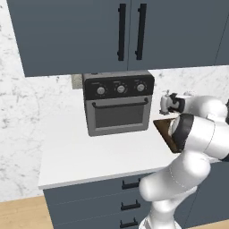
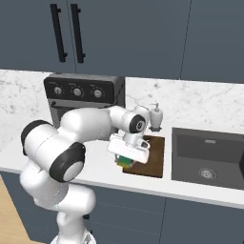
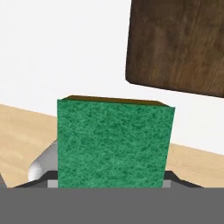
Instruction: Pick up the sponge from the counter and clean the cutting board by briefly scrubbing or pressing down on the cutting board. Once finished, release the sponge.
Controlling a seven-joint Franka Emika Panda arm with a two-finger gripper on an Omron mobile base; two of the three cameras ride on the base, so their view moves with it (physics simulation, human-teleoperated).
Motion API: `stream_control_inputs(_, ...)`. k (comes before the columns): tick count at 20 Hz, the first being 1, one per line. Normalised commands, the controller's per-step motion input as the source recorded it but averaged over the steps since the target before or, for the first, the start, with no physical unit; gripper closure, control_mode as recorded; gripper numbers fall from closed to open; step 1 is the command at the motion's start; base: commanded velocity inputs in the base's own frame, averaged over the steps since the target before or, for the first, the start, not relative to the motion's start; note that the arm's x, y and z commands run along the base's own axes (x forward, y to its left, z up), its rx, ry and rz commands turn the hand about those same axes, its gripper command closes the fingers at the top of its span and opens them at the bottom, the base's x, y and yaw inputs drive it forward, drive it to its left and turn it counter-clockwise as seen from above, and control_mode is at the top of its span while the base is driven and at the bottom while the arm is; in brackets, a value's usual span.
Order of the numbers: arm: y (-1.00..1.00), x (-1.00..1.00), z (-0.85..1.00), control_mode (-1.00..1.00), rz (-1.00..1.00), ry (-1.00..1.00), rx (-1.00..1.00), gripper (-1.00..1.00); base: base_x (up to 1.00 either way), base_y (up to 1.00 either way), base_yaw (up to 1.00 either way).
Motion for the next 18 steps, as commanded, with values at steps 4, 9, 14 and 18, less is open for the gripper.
stream_control_inputs(4,-0.49,0.35,-0.04,-1.00,0.00,0.14,0.00,1.00,0.00,0.00,0.00)
stream_control_inputs(9,-0.53,0.42,-0.28,-1.00,0.00,0.01,0.00,1.00,0.00,0.00,0.00)
stream_control_inputs(14,-0.14,0.47,-0.52,-1.00,0.00,-0.02,0.00,1.00,0.00,0.00,0.00)
stream_control_inputs(18,-0.09,0.68,-0.37,-1.00,0.00,-0.02,0.00,1.00,0.00,0.00,0.00)
